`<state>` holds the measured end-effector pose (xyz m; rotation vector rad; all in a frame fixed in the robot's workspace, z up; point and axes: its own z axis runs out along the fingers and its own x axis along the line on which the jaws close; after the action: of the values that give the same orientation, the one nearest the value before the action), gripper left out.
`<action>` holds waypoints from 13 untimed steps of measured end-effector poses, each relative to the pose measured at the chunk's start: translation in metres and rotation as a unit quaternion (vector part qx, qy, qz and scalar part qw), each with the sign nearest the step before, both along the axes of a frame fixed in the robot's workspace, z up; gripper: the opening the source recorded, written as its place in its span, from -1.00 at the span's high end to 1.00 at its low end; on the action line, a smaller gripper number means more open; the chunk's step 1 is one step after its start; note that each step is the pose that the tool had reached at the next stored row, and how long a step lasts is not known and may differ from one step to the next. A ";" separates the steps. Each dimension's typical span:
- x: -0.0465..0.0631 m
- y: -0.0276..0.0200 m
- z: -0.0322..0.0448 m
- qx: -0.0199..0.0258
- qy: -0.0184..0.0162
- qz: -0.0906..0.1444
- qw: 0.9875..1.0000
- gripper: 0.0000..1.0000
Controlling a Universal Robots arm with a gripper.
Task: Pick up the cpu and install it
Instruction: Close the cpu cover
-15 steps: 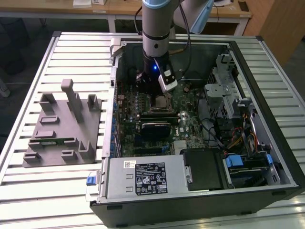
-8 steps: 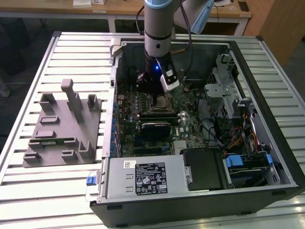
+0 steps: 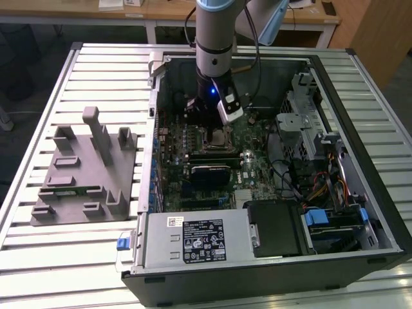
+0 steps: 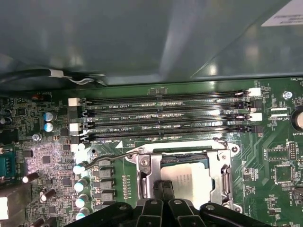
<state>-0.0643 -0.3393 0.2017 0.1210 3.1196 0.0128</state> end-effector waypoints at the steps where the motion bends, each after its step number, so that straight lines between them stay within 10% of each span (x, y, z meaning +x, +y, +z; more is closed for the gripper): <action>1: 0.000 0.0000 0.0004 0.000 0.000 0.000 1.000 0.79; 13: -0.008 -0.0012 0.0004 0.009 0.000 0.006 1.000 0.79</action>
<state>-0.0721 -0.3405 0.2022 0.1030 3.1206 0.0398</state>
